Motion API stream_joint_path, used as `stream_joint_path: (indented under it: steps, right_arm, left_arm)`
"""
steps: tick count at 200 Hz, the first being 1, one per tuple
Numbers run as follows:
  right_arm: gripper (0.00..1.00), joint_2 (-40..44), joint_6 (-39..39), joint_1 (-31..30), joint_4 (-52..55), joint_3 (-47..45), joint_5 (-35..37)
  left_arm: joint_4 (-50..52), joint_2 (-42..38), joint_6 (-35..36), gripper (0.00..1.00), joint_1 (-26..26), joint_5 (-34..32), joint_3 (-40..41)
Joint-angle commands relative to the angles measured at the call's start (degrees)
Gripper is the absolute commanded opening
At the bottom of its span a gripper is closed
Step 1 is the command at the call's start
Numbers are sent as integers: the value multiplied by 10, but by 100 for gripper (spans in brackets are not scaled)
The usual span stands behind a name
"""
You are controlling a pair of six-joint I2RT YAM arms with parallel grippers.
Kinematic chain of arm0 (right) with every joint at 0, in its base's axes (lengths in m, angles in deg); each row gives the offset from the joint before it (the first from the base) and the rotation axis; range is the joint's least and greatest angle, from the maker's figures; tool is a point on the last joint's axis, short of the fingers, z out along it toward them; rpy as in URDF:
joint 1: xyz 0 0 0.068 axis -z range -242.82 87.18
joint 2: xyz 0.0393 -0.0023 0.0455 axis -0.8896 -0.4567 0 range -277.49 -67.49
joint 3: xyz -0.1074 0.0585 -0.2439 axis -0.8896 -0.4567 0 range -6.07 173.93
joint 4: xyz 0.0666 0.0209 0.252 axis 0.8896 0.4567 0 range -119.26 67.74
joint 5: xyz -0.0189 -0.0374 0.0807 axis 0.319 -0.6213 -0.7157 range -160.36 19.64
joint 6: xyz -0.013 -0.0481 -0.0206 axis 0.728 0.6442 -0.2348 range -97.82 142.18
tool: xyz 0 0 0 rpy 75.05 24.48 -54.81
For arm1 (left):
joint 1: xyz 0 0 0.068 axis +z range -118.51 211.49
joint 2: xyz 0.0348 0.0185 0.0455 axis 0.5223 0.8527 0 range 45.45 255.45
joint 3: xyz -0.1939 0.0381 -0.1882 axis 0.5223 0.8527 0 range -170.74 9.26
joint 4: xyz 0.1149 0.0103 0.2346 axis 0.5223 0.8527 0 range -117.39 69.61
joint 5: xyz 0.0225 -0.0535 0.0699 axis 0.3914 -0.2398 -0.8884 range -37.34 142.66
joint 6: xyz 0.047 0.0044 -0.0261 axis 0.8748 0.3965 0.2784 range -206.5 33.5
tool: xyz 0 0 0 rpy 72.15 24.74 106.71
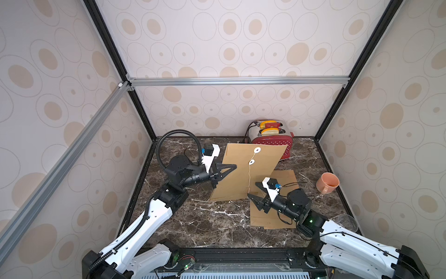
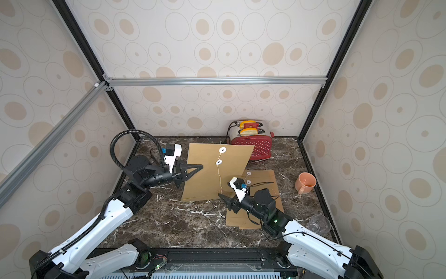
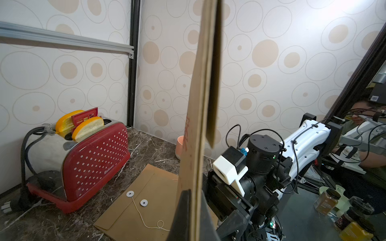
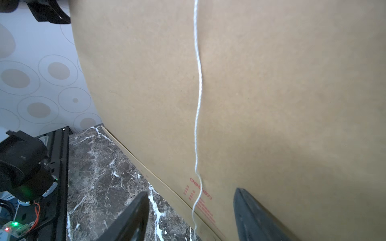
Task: Close the mouth of the file bag
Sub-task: Close the file bag.
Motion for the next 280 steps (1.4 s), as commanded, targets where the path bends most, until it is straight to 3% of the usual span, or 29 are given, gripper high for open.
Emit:
stream_joint_path:
  steps: [1,52,88,123,137,211,253,280]
  right_arm:
    - [66,0,10,-6,-17,-1,15]
    - [64,7,42,-5,-28,-23,38]
    - [55,-14,34,-5,-62,-15,37]
    - [54,-47,20,-5,-99,-4,30]
    - [48,-65,21,-6,-99,5,21]
    - [45,-102,-12,-5,-147,9,1]
    - [33,-105,-15,-5,-137,20,4]
    - [20,-105,-17,-6,-149,10,23]
  left_arm:
    - [-46,-6,-21,0,-1,11,-1]
    - [-90,-19,-52,0,1,19,3]
    - [-101,-33,-57,0,2,6,15]
    - [-103,-27,-60,0,2,6,14]
    - [-97,-28,-56,0,2,2,15]
    - [-89,-28,-50,0,2,0,13]
    - [-89,-28,-51,0,2,-1,14]
    - [-90,-27,-52,0,2,0,14]
